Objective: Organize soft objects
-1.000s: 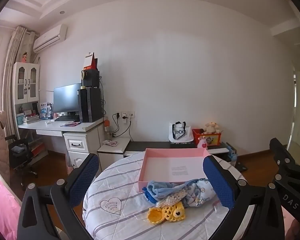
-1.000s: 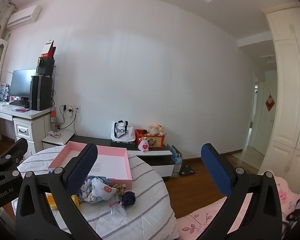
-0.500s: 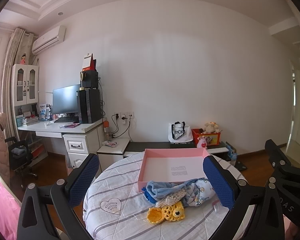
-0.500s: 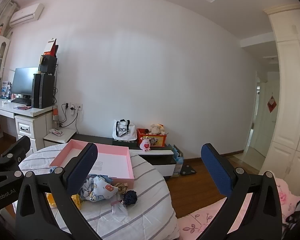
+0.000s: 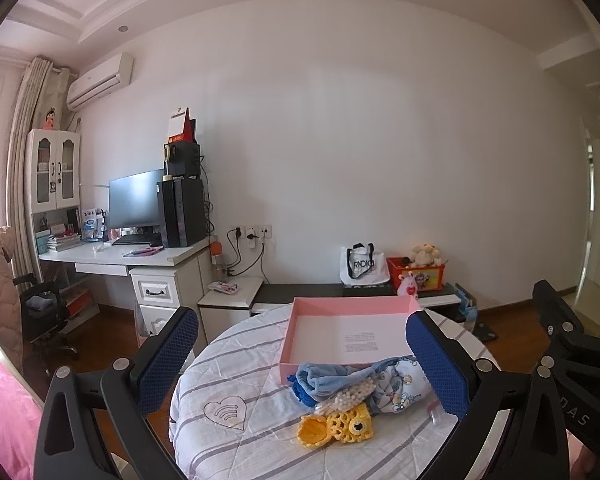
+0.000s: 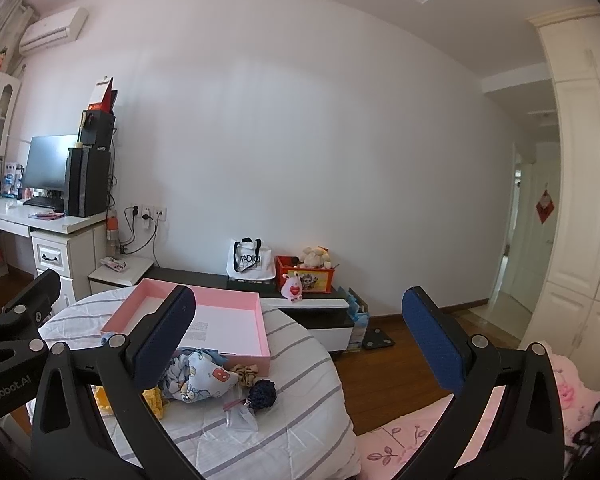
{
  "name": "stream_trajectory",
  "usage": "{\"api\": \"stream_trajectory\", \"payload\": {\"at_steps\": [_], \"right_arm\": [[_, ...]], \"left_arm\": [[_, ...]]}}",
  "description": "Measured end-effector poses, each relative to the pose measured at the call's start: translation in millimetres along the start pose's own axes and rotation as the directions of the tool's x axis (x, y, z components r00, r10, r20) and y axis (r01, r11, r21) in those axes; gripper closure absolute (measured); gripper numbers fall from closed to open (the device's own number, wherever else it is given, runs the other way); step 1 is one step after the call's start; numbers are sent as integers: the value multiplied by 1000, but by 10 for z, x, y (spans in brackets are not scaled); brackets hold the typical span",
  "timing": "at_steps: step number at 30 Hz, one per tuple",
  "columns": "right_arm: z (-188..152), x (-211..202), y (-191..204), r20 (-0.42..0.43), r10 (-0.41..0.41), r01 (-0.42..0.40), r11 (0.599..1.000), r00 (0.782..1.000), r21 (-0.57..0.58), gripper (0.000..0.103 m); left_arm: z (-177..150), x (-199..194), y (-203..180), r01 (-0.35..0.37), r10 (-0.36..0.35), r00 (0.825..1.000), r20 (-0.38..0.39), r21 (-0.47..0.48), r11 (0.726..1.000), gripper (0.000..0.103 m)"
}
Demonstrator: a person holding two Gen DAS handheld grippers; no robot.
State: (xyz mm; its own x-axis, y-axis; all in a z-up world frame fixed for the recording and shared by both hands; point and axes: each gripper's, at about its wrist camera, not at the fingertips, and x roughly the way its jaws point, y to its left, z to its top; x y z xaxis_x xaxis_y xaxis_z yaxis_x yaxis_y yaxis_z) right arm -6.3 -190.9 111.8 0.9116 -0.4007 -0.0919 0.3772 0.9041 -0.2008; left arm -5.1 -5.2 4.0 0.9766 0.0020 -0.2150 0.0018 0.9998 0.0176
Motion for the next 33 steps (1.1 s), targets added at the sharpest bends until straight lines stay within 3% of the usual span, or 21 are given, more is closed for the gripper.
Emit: {"api": "stream_trajectory", "payload": {"at_steps": [33], "right_arm": [[14, 0, 10, -2, 3, -3, 1000, 1000, -7, 0]], "left_arm": [[-6, -4, 23, 5, -5, 1000, -1, -6, 1000, 0]]}}
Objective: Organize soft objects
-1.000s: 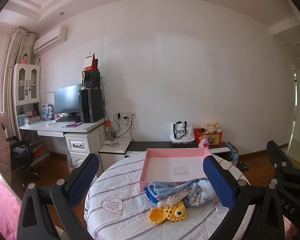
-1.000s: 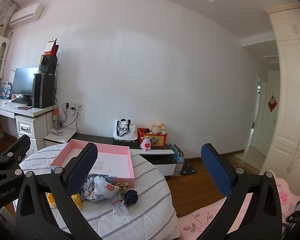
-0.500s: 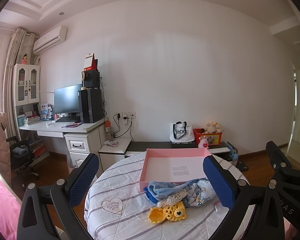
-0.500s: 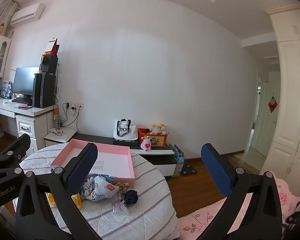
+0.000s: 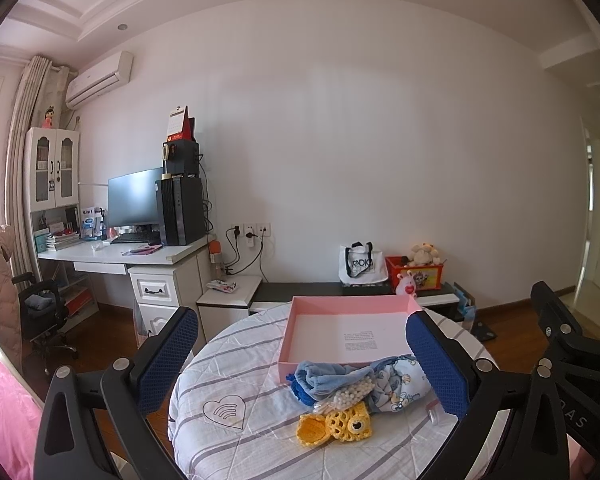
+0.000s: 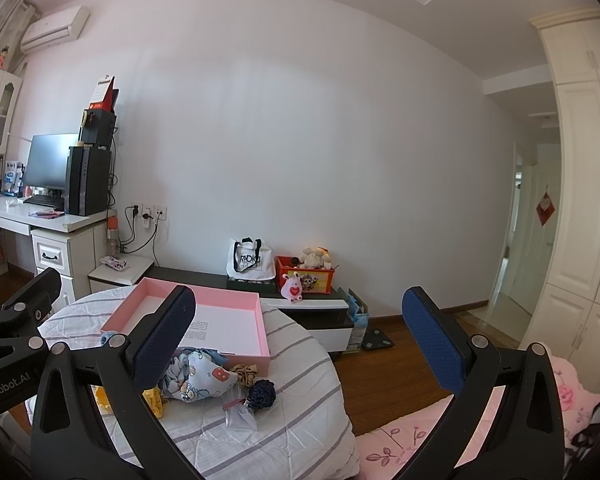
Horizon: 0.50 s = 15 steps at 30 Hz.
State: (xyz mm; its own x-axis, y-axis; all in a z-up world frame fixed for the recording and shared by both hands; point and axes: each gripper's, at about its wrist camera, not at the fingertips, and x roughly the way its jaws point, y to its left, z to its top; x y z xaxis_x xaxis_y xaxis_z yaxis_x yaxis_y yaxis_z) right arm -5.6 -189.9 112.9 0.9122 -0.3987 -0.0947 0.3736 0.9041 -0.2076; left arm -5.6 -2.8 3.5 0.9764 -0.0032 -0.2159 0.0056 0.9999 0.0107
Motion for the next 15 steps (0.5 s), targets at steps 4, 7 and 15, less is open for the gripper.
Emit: {"api": "stream_trajectory", "payload": {"at_steps": [4, 7, 15], "right_arm": [[2, 3, -1, -1, 0, 0, 1000, 1000, 0, 0], [0, 1, 0, -2, 0, 0, 1000, 1000, 0, 0], [0, 7, -7, -2, 0, 0, 1000, 1000, -1, 0]], "left_arm": [[0, 1, 1, 0, 0, 1000, 0, 1, 1000, 0], [-1, 2, 4, 1, -1, 1000, -3, -1, 1000, 0], [-3, 0, 4, 1, -1, 1000, -5, -1, 1000, 0]]}}
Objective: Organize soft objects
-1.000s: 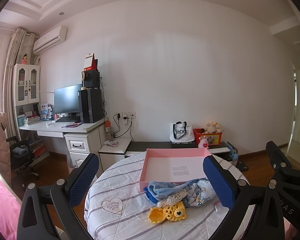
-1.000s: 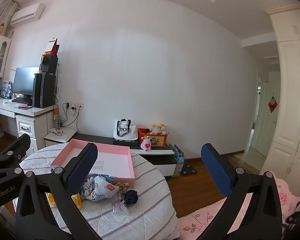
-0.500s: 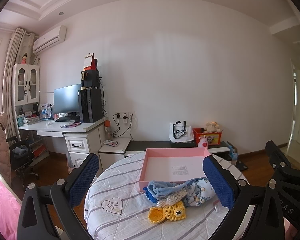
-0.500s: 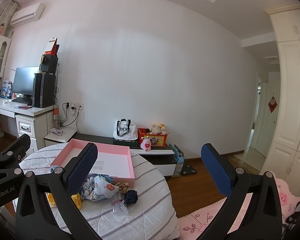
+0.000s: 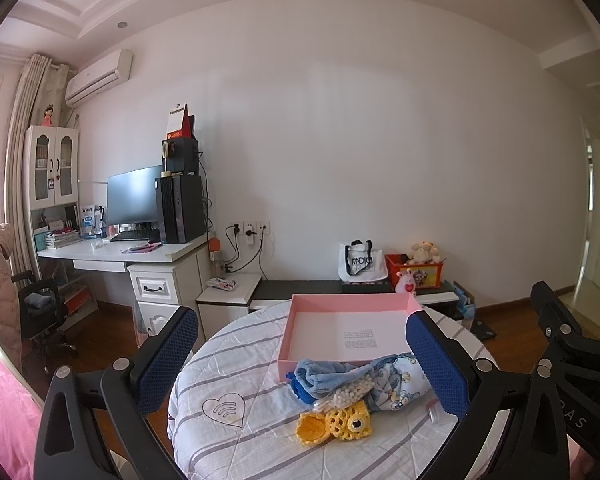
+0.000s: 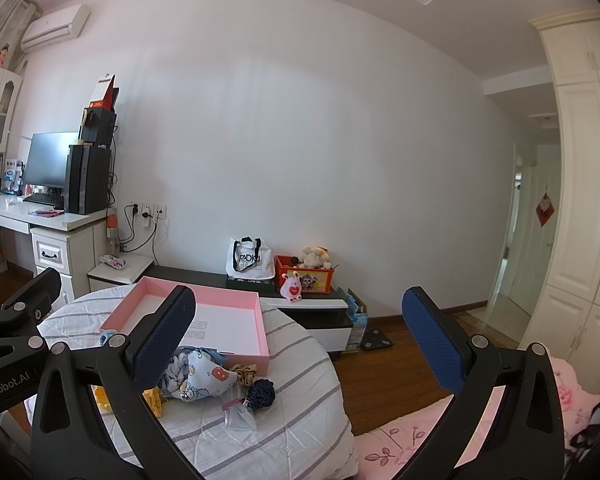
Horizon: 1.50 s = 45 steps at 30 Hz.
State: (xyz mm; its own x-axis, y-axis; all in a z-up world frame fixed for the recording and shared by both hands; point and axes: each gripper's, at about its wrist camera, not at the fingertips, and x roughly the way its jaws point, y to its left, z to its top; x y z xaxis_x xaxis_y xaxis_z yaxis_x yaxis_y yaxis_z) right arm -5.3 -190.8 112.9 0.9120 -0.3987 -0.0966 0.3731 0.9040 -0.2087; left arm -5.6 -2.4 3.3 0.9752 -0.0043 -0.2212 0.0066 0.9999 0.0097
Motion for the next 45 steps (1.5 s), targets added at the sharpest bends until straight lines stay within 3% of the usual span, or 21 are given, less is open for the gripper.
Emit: {"api": "stream_trajectory", "payload": {"at_steps": [14, 24, 35, 45], "right_arm": [[-47, 61, 15, -27, -3, 2, 1000, 1000, -15, 0], [-131, 272, 153, -112, 14, -19, 999, 994, -42, 0], [-379, 582, 381, -239, 44, -65, 995, 970, -79, 0], [-621, 878, 543, -355, 54, -98, 990, 933, -105, 0]], "left_arm": [[-16, 73, -1, 2, -2, 999, -50, 5, 1000, 0], [-55, 226, 11, -11, 14, 991, -136, 23, 1000, 0], [-76, 562, 79, -10, 17, 962, -273, 24, 1000, 0], [-128, 844, 89, 3, 5, 920, -392, 21, 1000, 0]]}}
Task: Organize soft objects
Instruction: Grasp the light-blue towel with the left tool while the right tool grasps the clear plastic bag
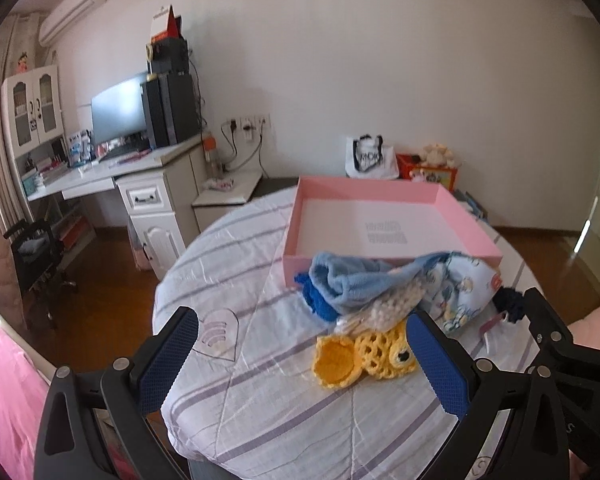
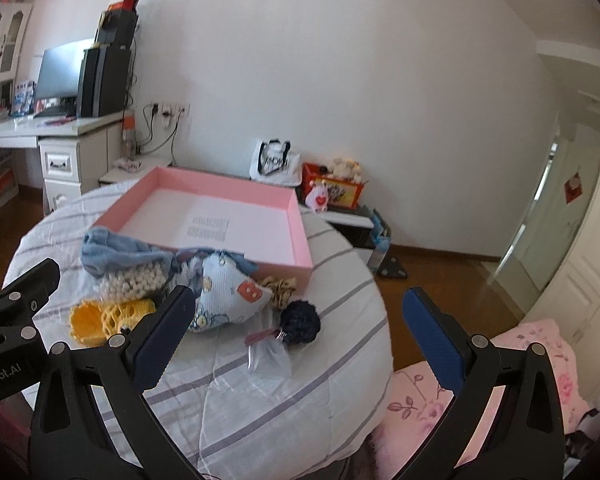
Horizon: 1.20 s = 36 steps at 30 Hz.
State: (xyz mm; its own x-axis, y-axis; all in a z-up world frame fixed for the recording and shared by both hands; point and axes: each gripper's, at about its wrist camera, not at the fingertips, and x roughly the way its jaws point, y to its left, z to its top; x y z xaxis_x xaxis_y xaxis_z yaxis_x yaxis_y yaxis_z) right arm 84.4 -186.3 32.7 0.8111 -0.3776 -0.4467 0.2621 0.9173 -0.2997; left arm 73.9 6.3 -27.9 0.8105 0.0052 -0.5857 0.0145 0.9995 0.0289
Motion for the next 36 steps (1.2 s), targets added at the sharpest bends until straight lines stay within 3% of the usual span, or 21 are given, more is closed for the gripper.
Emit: {"api": "stream_trajectory", "payload": {"at_steps": [13, 26, 33, 36], "right_arm": [[-201, 579, 136, -172, 18, -20, 1000, 985, -13, 0], [-375, 1128, -54, -329, 23, -7, 999, 944, 52, 0], [-418, 1389, -86, -357, 70, -41, 995, 931, 89, 0], [-407, 1433, -150, -345, 113, -71, 989, 932, 131, 7]], "left_arm": [[75, 356, 41, 25, -26, 990, -138, -8, 1000, 0], [233, 458, 97, 84, -89, 990, -106, -54, 995, 0], [285, 685, 78, 96, -102, 987, -124, -54, 994, 0], [343, 740, 90, 108, -115, 985, -132, -59, 992, 0]]}}
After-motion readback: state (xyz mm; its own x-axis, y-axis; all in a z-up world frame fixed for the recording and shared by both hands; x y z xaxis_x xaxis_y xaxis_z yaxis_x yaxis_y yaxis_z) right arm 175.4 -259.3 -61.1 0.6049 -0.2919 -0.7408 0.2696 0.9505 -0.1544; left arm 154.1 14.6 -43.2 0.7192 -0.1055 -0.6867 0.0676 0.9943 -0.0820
